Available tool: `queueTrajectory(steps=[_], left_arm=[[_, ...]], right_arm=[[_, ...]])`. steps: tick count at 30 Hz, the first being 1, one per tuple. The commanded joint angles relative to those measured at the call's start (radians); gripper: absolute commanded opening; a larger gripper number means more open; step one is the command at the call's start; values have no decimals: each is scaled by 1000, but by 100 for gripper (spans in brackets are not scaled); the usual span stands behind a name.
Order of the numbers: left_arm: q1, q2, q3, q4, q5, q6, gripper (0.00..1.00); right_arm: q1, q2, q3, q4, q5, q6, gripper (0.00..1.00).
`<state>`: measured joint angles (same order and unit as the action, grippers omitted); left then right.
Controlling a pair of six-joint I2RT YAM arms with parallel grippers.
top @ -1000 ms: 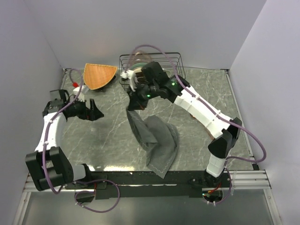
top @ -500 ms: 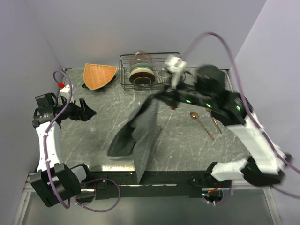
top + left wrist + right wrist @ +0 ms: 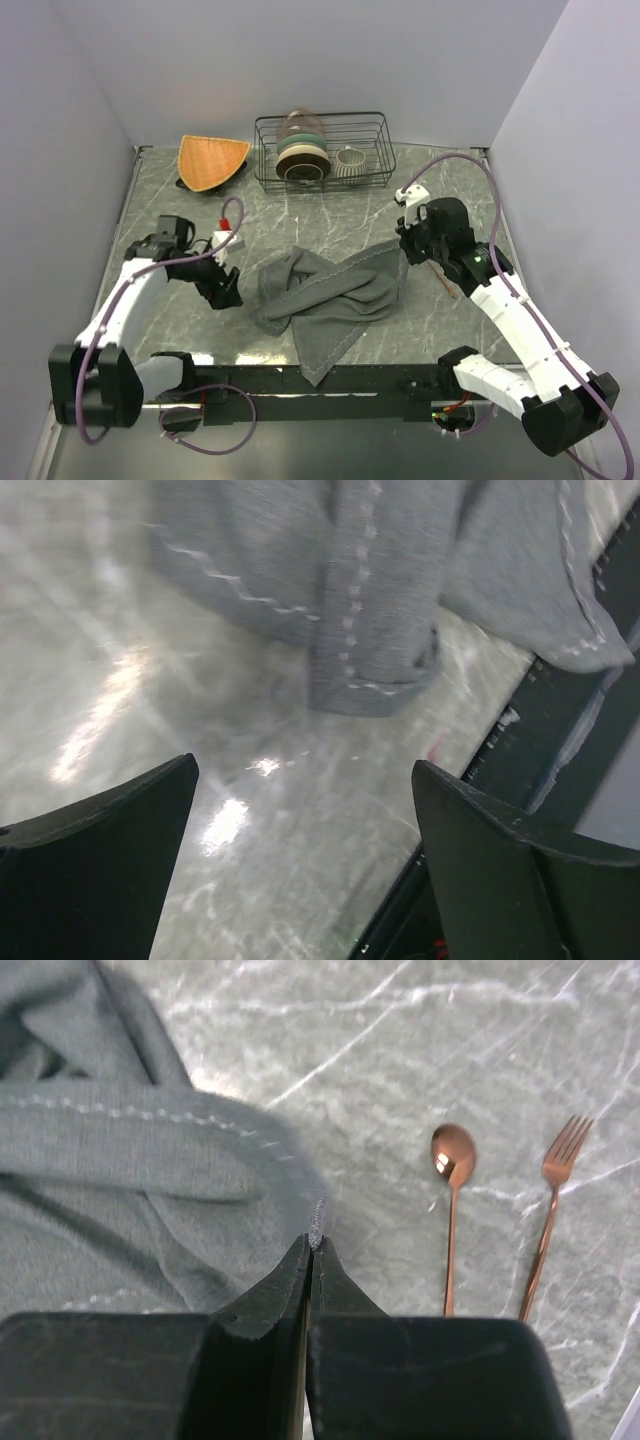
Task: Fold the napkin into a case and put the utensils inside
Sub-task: Pick up the crumpled napkin from the center of the board.
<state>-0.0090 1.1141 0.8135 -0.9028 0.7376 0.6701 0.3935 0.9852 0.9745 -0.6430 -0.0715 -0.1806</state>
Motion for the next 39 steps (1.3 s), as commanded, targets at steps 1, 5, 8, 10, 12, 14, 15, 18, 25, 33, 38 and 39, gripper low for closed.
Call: queueTrajectory(steps=[1,5,8,10,12,14,15,18,25,33,38,39], left_arm=[[-65,180,76,-42,-21,54,92],[-68,344,153,-114,-10,16,83],[-68,415,206,-131,-43,-30,82],[-69,478,240,-182,17,-20,82],[-74,509,260,-176,46,-32,82],[-95,510,250,-122,40,-76,81],[-106,503,227,-54,33,-92,81],[-180,489,220,-21,-1,-127,79],[-261,582,246,-18,-30,-174,77],[-295,572,294,-100,98,-43,74],[-345,584,381,-105,148,-15,70],[-350,590,395,-91,154,-30,73]], right_arm=[[-13,-45,10,94,-4,24,0],[-13,-46,20,80,16,32,0],[-18,-56,24,75,67,35,0],[-21,-78,21,77,103,30,0],[-24,-97,1,94,162,21,0],[-27,-117,-8,103,235,26,0],[-28,-121,-10,101,246,24,0],[-28,-143,-16,88,249,26,0],[-30,-171,-39,74,352,-3,0],[-28,-203,-71,60,280,4,0],[-30,-221,-51,51,239,16,0],[-30,-226,-46,52,237,20,0]])
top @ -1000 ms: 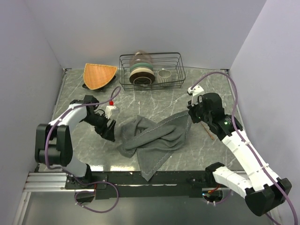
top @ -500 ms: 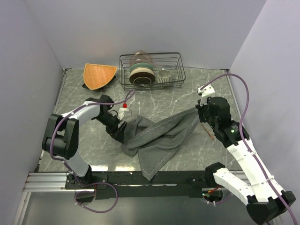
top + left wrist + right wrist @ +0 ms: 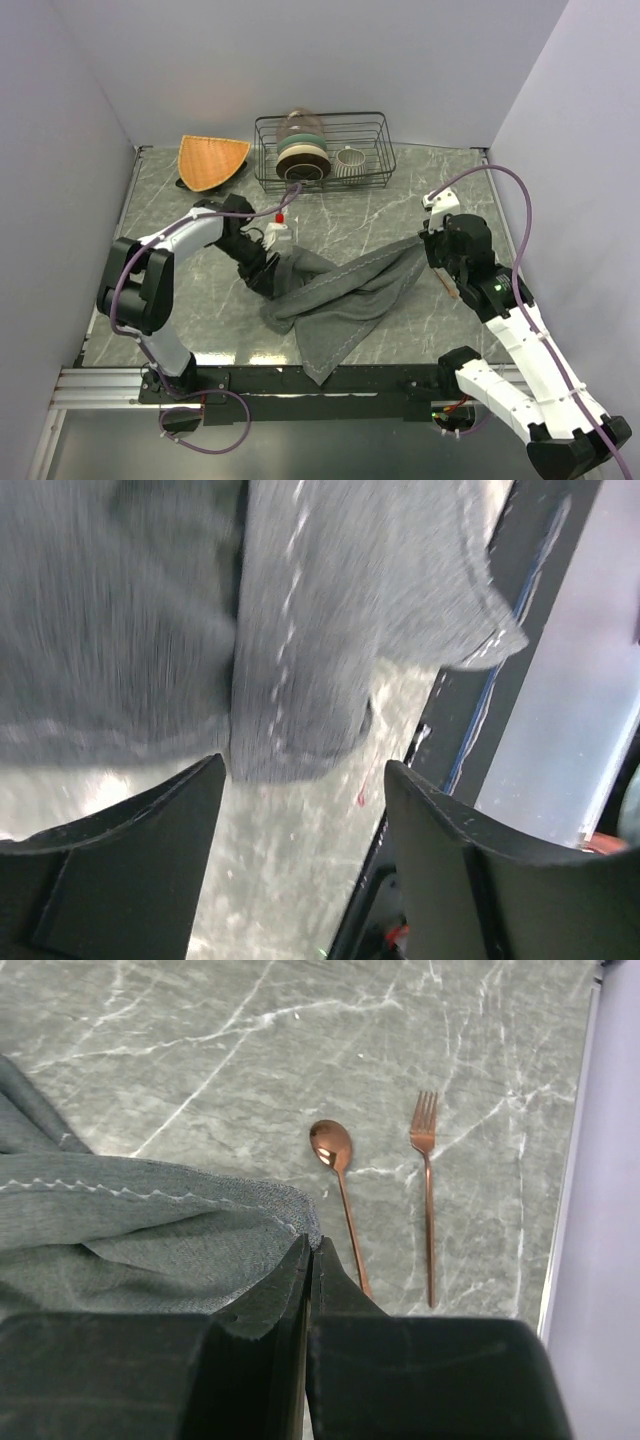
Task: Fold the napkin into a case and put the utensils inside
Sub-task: Pick up the crumpled napkin from the center of the board.
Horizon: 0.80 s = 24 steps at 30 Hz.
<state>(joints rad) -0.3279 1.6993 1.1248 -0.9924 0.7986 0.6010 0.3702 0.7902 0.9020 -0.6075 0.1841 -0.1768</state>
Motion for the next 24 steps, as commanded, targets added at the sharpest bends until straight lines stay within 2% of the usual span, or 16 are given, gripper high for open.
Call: queueTrajectory(steps=[1,7,11,14,17,19,24], left_arm=[[-42,16,96,39,99,2,75],[-138,118,204,146,97,-99,83],[-160,178,246,241,99,-155,88],[-166,243,300,206,152,-130,90],[-186,310,360,123,189,-43,84],[-194,341,375,10,212,54,79],[-195,313,300,-110,225,216,65]], right_arm=[[-7,-43,31,17,-20,16,0],[-7,-75,93,12,-40,46,0],[-7,-86,143,3,-84,60,0],[-7,-92,159,2,-113,59,0],[-7,-91,167,-3,-112,54,0],[-7,-85,178,-6,-92,54,0],[-7,-85,190,-1,-48,56,0]])
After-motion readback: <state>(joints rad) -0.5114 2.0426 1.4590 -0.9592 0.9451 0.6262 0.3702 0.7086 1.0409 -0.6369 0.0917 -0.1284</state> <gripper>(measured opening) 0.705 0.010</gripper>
